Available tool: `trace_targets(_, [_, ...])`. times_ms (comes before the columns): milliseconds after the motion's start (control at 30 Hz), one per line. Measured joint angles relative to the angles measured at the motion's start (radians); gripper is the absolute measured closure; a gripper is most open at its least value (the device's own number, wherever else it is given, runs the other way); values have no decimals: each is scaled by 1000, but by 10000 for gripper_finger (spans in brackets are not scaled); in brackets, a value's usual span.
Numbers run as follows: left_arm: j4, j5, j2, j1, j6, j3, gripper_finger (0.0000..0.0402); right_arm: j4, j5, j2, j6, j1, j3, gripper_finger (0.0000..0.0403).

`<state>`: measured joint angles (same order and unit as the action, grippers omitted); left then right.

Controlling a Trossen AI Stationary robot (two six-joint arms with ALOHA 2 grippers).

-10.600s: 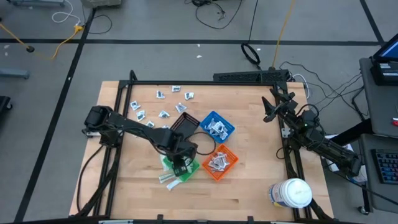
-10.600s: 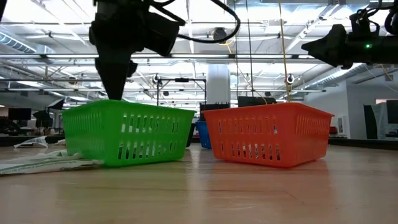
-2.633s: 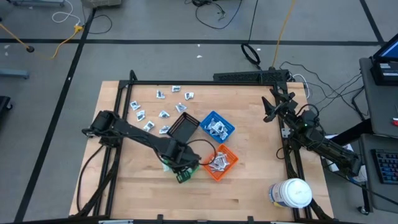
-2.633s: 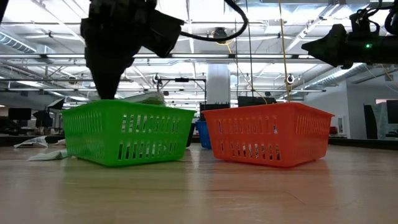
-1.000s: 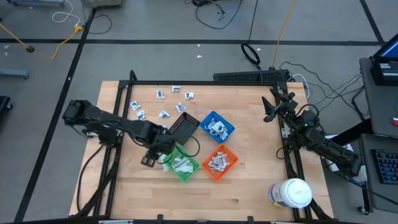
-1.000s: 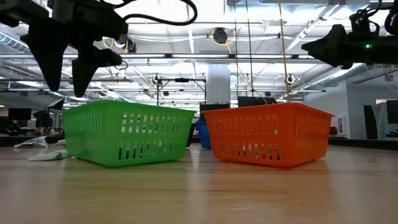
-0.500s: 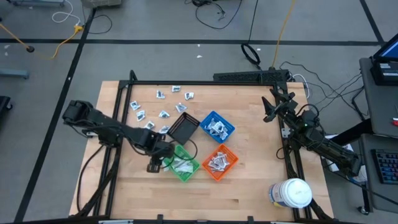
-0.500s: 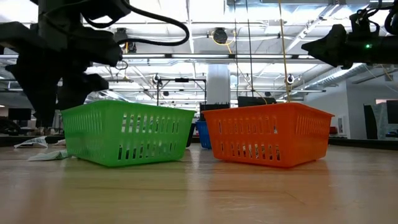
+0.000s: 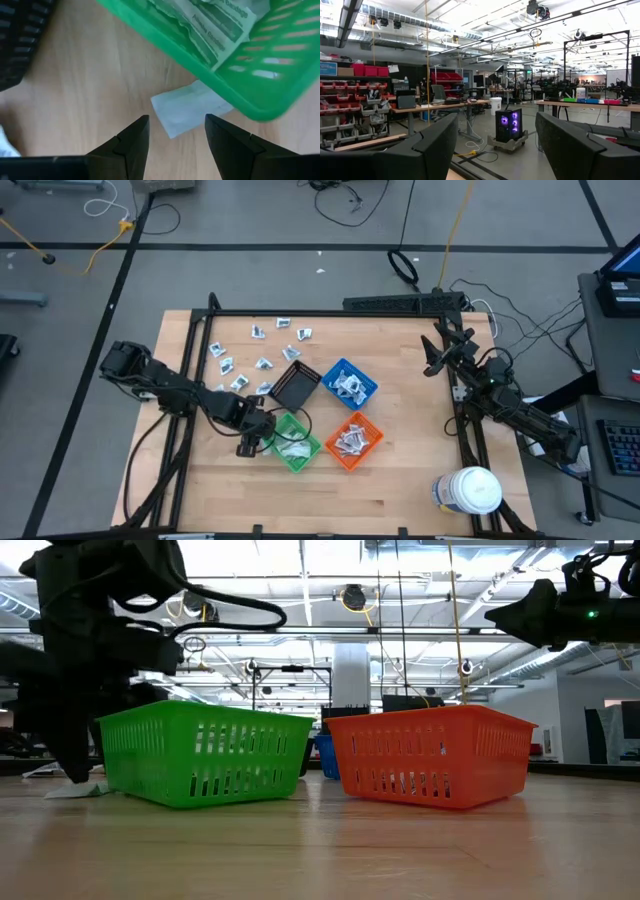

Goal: Pick & Place First Aid Supplies
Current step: Put the green bandage into the green bin

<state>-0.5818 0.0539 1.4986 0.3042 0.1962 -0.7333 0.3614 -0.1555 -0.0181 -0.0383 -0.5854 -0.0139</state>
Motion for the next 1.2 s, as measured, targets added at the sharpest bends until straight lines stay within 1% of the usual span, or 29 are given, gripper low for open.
trace_targets(67, [29,-1,0,0,-9,15,206,0,0,0,0,0,0,140])
trace_targets(200, [34,-24,0,0,-18,29,207,0,0,0,0,0,0,140])
trace_targets(300, [35,-55,0,-1,-27,37,224,0,0,0,0,0,0,140])
trace_targets(367, [36,-69,-2,2,-29,45,247,0,0,0,0,0,0,140])
trace_targets(600, [42,-72,-2,15,-27,53,347,0,0,0,0,0,0,140])
trace_targets(700, [47,-72,-2,15,9,53,386,0,0,0,0,0,0,140])
trace_targets(733, [47,-72,-4,15,23,53,393,0,0,0,0,0,0,140])
trace_targets(800, [35,-77,-12,15,55,49,395,0,0,0,0,0,0,140])
trace_targets(900, [-28,-109,-40,20,98,26,398,0,0,0,0,0,0,140])
trace_targets(1200, [-237,-110,-166,62,123,-70,399,0,0,0,0,0,0,140])
